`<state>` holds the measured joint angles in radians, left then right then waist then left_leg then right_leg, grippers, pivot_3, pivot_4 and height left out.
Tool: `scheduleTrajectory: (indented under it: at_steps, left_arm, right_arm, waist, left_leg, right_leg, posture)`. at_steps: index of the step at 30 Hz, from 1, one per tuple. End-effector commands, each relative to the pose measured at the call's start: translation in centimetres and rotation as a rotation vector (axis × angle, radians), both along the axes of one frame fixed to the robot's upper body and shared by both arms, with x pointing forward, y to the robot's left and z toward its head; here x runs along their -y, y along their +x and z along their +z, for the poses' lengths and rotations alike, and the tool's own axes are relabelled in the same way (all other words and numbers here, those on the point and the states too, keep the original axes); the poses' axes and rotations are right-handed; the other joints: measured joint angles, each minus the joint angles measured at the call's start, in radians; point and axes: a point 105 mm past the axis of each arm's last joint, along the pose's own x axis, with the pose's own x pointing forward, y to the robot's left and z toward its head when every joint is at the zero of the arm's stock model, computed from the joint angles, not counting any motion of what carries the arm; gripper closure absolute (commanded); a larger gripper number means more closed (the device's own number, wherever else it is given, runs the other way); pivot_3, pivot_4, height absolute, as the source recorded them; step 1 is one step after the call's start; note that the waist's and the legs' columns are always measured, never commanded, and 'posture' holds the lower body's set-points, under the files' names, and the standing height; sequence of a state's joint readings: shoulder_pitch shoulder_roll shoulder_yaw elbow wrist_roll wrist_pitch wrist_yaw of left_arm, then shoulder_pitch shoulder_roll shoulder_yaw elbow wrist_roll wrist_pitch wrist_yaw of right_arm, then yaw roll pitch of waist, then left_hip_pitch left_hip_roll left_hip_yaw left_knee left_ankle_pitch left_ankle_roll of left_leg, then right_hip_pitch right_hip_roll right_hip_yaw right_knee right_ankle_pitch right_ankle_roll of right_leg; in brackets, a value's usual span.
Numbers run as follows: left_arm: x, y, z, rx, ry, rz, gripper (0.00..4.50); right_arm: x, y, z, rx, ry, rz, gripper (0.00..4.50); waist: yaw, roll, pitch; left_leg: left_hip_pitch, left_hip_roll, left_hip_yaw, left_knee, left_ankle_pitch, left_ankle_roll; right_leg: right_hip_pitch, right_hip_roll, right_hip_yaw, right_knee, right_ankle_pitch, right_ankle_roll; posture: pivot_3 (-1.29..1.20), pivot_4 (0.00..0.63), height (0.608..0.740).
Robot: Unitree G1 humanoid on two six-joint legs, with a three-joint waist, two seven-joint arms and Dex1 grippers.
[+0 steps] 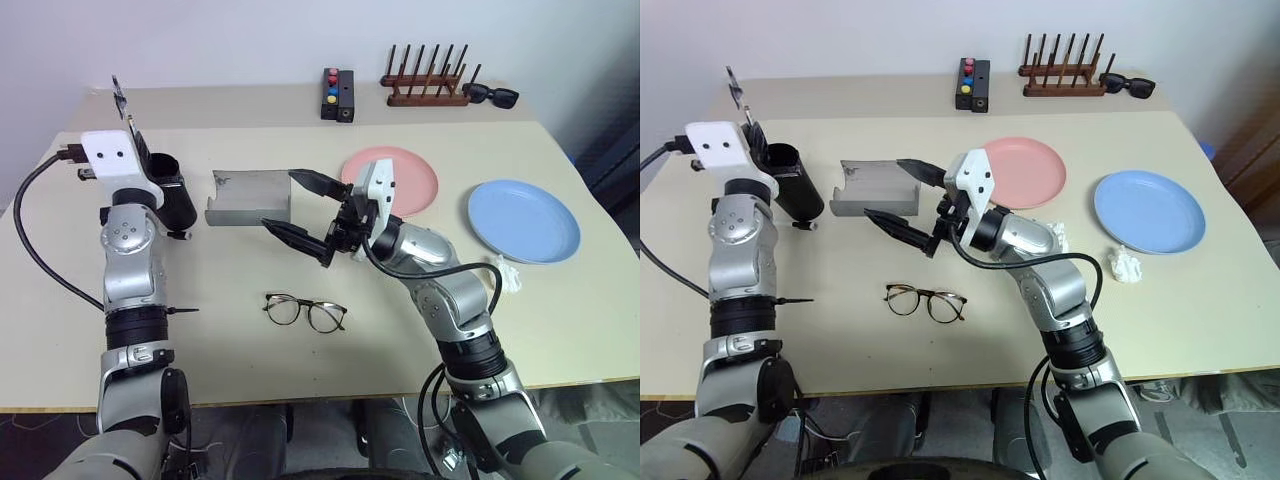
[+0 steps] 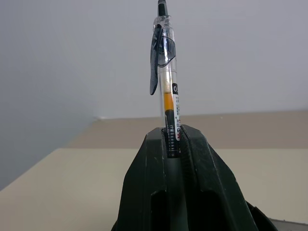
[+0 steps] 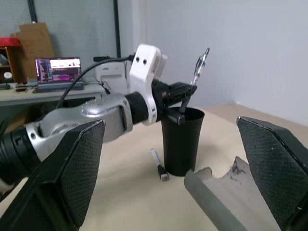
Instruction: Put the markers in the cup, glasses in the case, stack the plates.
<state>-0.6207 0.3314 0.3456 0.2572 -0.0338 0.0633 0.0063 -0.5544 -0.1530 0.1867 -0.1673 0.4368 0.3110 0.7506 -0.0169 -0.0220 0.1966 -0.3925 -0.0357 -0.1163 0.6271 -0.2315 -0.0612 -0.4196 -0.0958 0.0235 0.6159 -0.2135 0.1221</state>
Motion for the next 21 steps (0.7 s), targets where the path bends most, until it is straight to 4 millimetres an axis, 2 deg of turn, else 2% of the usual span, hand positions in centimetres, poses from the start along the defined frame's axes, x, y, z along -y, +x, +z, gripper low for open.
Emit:
scheduleTrajectory:
  at_steps: [1, 2, 5, 10, 17, 21]
  left_arm:
    - [0.2, -0.5, 1.1, 0.042, 0.000, -0.003, 4.48]
    - [0.2, -0.5, 1.0, 0.040, -0.004, -0.005, 4.48]
    - [0.4, -0.6, 0.9, 0.036, -0.008, -0.004, 3.31]
    - [0.6, -0.6, 0.9, 0.032, -0.012, -0.002, 0.85]
    - [0.9, -0.7, 0.9, 0.040, -0.027, -0.003, 0.85]
    - [-0.3, -1.8, 2.5, 0.119, -0.076, 0.051, 0.85]
  right_arm:
    - [-0.2, -0.3, 1.4, 0.046, 0.039, 0.014, 0.00]
    - [-0.2, -0.3, 1.4, 0.046, 0.040, 0.016, 0.00]
    - [-0.3, -0.3, 1.4, 0.046, 0.040, 0.020, 0.00]
    - [-0.3, -0.4, 1.3, 0.046, 0.039, 0.023, 0.00]
    - [-0.2, -0.4, 1.3, 0.044, 0.037, 0.025, 0.00]
    - [-0.2, -0.4, 1.3, 0.045, 0.036, 0.026, 0.00]
  waist:
    - [0.000, 0.000, 0.000]
    - [-0.001, 0.000, 0.000]
    - [-0.001, 0.000, 0.000]
    - [-0.001, 0.000, 0.000]
    - [-0.001, 0.000, 0.000]
    - [-0.001, 0.000, 0.000]
  left_leg:
    - [0.000, 0.000, 0.000, 0.000, 0.000, 0.000]
    - [0.000, 0.000, 0.000, 0.000, 0.000, 0.000]
    - [0.000, 0.000, 0.000, 0.000, 0.000, 0.000]
    - [0.000, 0.000, 0.000, 0.000, 0.000, 0.000]
    - [0.000, 0.000, 0.000, 0.000, 0.000, 0.000]
    - [0.000, 0.000, 0.000, 0.000, 0.000, 0.000]
  right_leg:
    - [0.000, 0.000, 0.000, 0.000, 0.000, 0.000]
    - [0.000, 0.000, 0.000, 0.000, 0.000, 0.000]
    - [0.000, 0.000, 0.000, 0.000, 0.000, 0.000]
    - [0.000, 0.000, 0.000, 0.000, 0.000, 0.000]
    - [0.000, 0.000, 0.000, 0.000, 0.000, 0.000]
    - [0.000, 0.000, 0.000, 0.000, 0.000, 0.000]
  posture:
    - [0.00, 0.150, 0.739]
    - [0.00, 0.150, 0.739]
    - [0.00, 0.150, 0.739]
    - [0.00, 0.150, 0.739]
    - [0.00, 0.150, 0.739]
    - [0.00, 0.150, 0.739]
